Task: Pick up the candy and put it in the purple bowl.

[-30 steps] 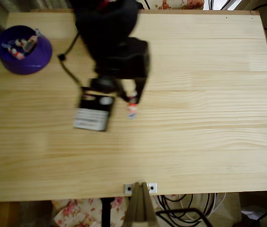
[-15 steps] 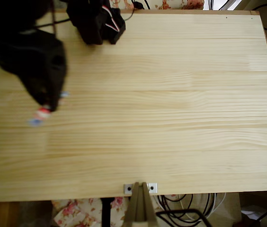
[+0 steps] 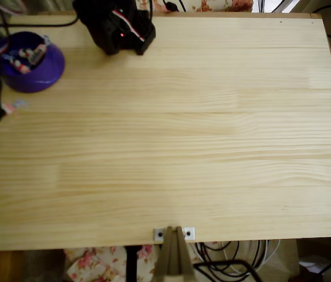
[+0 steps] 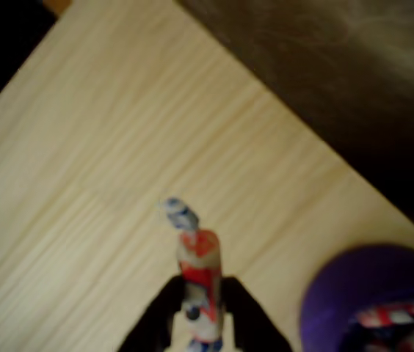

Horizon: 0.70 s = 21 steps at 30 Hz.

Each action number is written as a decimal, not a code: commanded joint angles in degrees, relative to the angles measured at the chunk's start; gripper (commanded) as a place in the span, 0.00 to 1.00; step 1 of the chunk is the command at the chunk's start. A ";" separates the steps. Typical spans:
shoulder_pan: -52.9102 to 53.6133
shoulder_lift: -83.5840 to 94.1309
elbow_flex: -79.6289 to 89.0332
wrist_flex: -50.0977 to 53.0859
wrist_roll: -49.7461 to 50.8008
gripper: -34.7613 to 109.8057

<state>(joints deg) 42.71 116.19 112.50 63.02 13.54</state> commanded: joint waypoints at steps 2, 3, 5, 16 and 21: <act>6.06 2.81 -7.29 3.52 -1.93 0.24; 6.94 2.81 -7.73 4.22 -2.64 0.24; 8.70 2.55 -8.79 5.80 -3.60 0.24; 17.05 -1.05 -13.45 15.21 -8.35 0.24; 20.21 -2.64 -13.80 17.84 -9.40 0.24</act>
<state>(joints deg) 60.38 112.41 103.45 79.45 4.39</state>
